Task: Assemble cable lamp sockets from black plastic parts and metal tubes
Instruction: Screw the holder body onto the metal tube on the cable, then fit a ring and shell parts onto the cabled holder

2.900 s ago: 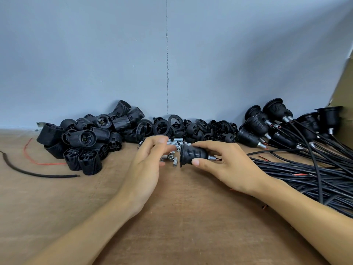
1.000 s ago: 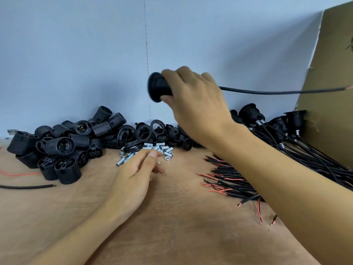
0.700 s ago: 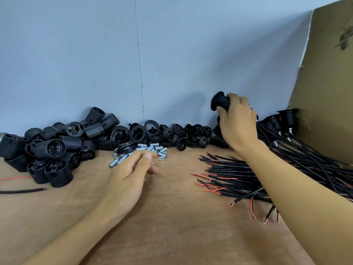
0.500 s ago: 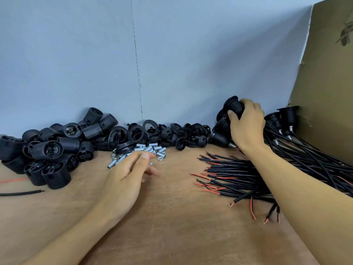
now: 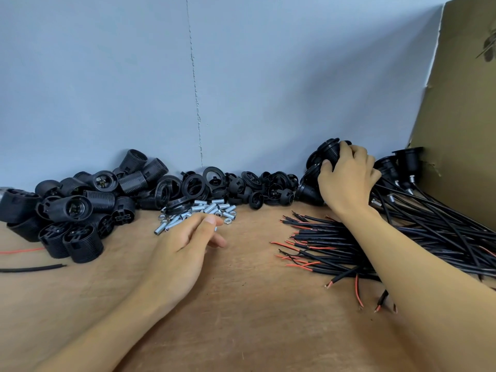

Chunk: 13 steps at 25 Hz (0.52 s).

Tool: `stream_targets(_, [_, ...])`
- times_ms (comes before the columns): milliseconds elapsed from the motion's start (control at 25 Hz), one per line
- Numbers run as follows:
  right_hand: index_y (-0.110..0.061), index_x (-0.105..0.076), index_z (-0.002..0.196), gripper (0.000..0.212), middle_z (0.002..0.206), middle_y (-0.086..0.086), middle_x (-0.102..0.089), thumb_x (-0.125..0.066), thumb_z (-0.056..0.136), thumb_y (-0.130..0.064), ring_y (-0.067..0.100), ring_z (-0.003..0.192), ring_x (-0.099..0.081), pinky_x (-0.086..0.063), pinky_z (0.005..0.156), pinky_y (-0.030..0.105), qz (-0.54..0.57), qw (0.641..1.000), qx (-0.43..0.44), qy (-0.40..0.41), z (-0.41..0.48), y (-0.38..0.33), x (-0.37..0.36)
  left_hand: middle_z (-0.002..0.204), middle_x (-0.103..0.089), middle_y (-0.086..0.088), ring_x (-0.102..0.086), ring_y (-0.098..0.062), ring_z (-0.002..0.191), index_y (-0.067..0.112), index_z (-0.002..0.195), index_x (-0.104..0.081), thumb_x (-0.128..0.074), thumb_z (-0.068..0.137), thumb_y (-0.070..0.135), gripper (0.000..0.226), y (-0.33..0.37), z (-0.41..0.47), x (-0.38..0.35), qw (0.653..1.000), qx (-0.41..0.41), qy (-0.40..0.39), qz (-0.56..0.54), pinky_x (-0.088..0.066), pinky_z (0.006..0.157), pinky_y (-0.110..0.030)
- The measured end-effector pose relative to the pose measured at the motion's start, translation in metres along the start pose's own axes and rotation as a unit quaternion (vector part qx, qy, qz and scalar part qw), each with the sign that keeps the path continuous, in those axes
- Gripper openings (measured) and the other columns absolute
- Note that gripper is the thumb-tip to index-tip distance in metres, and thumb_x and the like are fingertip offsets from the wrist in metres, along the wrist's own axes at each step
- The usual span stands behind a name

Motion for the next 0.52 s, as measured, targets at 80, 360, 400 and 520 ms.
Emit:
stream_targets(80, [-0.010,-0.036,0.150,0.056,0.150,0.015,-0.038,-0.052,0.098,-0.024,0.035,0.139,-0.030,-0.023,0.109,0.051,-0.008,1.000,-0.007,-0.006,-0.003,-0.003,0.000,0.087,-0.076,0.014,-0.065,0.004,0.089,0.047,0.097,-0.070,-0.037,0.092,0.062,0.036,0.000,0.000,0.000,1.000,-0.006,0.000,0.007,-0.048,0.087,-0.035])
stream_targets(360, [-0.007,-0.032,0.150,0.069,0.158,0.016,-0.027,-0.057,0.088,-0.018,0.035,0.144,-0.022,-0.019,0.112,0.051,-0.087,0.994,0.073,-0.004,-0.029,-0.031,-0.007,0.088,-0.072,0.024,-0.065,0.004,0.088,0.046,0.089,-0.069,-0.061,0.097,0.034,0.016,0.004,-0.002,-0.005,0.995,-0.025,-0.038,0.085,-0.043,0.077,-0.018])
stream_targets(400, [-0.007,-0.032,0.151,0.069,0.159,0.017,-0.024,-0.057,0.088,-0.019,0.035,0.145,-0.021,-0.019,0.112,0.051,-0.102,0.990,0.091,-0.015,-0.032,-0.035,-0.010,0.088,-0.070,0.026,-0.064,0.004,0.088,0.043,0.085,-0.070,-0.064,0.095,0.029,0.018,0.004,-0.003,-0.006,0.992,-0.036,-0.045,0.109,-0.041,0.073,-0.014])
stream_targets(520, [-0.009,-0.033,0.150,0.067,0.161,0.017,-0.017,-0.058,0.089,-0.022,0.035,0.147,-0.017,-0.020,0.113,0.051,-0.116,0.988,0.096,-0.041,-0.035,-0.038,-0.015,0.089,-0.068,0.027,-0.062,0.002,0.089,0.039,0.083,-0.069,-0.067,0.093,0.027,0.017,0.006,-0.006,-0.007,0.985,-0.062,-0.061,0.151,-0.041,0.071,-0.012])
Point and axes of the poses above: each hand's wrist, its own z-axis towards the middle knuckle, its own x-axis out of the back of the hand, y = z × x, the point moved 4 cm from there along z, towards the middle knuckle
